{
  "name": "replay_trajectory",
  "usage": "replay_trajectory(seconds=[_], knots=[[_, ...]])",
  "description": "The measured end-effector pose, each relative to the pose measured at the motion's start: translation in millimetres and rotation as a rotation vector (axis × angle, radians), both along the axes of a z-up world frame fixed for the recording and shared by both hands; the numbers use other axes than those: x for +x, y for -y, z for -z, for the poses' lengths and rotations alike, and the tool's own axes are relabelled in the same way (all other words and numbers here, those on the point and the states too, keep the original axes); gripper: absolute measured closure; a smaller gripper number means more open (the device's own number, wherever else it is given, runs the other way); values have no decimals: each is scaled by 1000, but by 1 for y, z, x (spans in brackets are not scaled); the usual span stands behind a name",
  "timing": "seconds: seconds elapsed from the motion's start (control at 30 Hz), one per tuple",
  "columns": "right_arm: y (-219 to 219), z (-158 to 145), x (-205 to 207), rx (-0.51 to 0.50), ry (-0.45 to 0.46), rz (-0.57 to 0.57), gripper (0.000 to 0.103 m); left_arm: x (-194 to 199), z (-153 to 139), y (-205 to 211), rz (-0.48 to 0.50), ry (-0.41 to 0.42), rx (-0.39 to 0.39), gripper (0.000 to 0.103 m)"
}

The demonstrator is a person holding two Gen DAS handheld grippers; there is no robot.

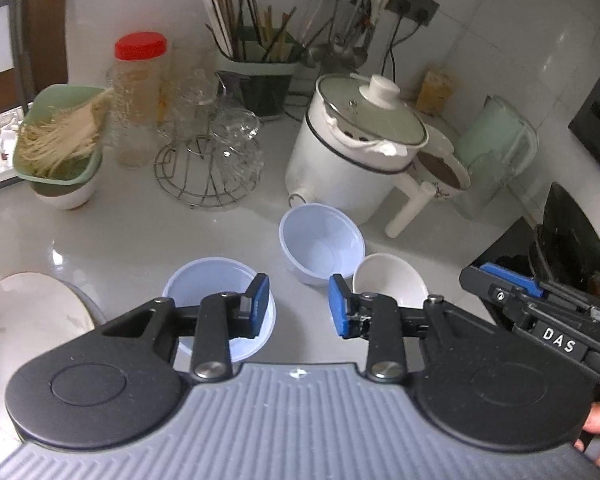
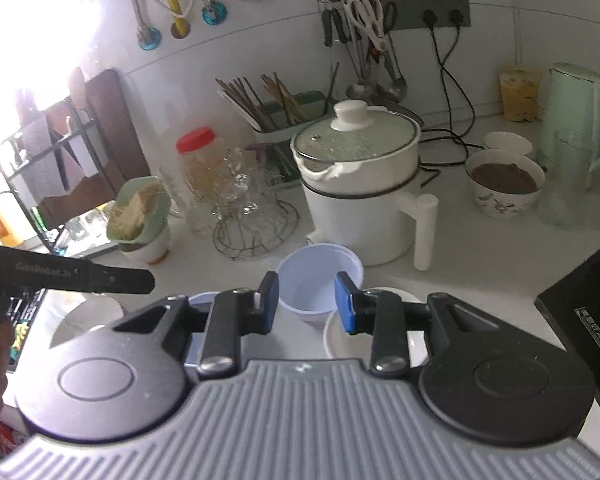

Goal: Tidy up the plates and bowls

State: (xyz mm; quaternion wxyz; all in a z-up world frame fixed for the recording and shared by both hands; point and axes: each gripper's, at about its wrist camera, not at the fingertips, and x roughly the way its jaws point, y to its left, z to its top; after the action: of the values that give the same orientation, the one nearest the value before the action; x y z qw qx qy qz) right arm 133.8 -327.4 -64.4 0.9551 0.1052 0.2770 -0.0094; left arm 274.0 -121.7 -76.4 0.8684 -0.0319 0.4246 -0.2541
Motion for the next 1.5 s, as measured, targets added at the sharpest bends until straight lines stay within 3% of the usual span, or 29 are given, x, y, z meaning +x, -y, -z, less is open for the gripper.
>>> replay_trajectory(seconds=[0.17, 0.37, 0.73, 0.83, 1.17, 1.37, 1.5], knots=[[4, 11, 6, -4, -26, 28, 68, 8, 15, 13, 31, 20, 66, 56], [9, 23, 18, 7, -55, 53, 68, 25, 30, 18, 38, -3, 75, 51], [29, 39, 52, 64, -75, 102, 68, 67, 51, 41, 40, -38, 38, 48], [36, 45, 67, 74, -86, 113, 58, 80, 57, 51, 50, -51, 22, 48], [59, 73, 116, 120, -167, 122, 60, 135, 100, 81, 26, -135, 1, 48], [63, 91, 149, 174, -220, 97, 60, 152, 114, 92, 23, -193, 17, 49], [62, 102, 164, 185, -257, 92, 60, 158, 124, 92, 8, -225, 25, 67]])
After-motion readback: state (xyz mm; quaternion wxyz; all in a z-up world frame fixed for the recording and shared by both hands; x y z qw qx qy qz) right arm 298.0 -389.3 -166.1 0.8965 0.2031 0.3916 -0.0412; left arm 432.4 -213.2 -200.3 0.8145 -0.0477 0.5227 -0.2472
